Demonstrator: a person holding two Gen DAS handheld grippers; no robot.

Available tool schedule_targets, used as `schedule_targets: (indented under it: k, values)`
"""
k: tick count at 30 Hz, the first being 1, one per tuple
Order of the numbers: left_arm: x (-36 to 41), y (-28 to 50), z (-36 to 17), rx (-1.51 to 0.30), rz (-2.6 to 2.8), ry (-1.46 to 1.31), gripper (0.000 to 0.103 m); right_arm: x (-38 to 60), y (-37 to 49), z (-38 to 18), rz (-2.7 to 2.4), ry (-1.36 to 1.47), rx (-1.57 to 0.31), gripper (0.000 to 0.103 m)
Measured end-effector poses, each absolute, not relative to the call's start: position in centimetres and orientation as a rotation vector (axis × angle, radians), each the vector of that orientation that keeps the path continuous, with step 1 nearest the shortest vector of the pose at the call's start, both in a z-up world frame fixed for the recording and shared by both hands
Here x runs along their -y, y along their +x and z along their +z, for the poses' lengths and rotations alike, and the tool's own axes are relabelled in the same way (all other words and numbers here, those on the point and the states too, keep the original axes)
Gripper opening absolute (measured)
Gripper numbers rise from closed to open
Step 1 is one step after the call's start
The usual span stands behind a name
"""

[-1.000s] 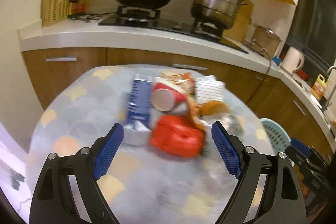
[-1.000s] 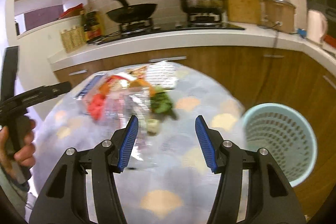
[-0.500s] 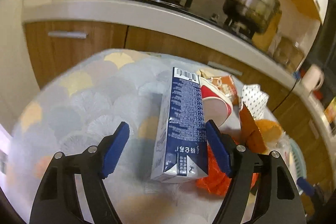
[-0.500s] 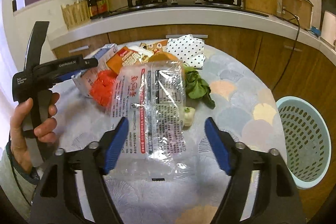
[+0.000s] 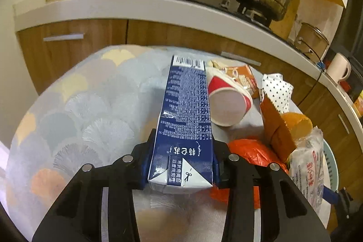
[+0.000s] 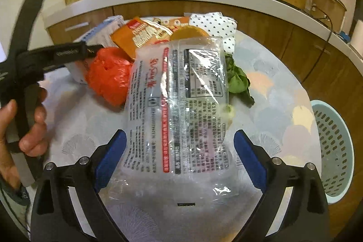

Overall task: Collect trash
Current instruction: 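Carry the milk carton and plastic bag to the blue basket and release both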

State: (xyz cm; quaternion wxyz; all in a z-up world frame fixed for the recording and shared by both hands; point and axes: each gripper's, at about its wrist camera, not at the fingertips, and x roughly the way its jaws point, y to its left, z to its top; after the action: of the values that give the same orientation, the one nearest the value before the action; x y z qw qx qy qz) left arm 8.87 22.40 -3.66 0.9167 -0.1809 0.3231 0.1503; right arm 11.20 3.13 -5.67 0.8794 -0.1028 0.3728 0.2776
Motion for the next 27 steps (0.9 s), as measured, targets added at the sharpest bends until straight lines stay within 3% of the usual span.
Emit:
schedule_targets:
  k: [2, 6, 10, 27]
  values:
    - [-22.2, 8.5, -3.4, -0.640, 0.305, -0.366, 0.037, -2.8, 11.0, -5.5, 0.582, -0.198, -0.761, 0.067]
    - [-21.8, 7.8, -2.7, -0.594, 0.309, -0.344, 0.036, -1.5, 10.4, -4.8, 0.578, -0.142, -0.723, 0.039]
    - [-21.5, 6.8, -1.7, -0.540, 0.318, -0.332, 0.036, 0.0, 9.6, -3.9, 0.579, -0.093, -0.689, 0.030]
    - [-14.5, 1.8, 7.2, -0.334, 0.154, -0.290, 0.036, 8.1, 8.0, 1.7, 0.560, 0.033, -0.548, 0.019]
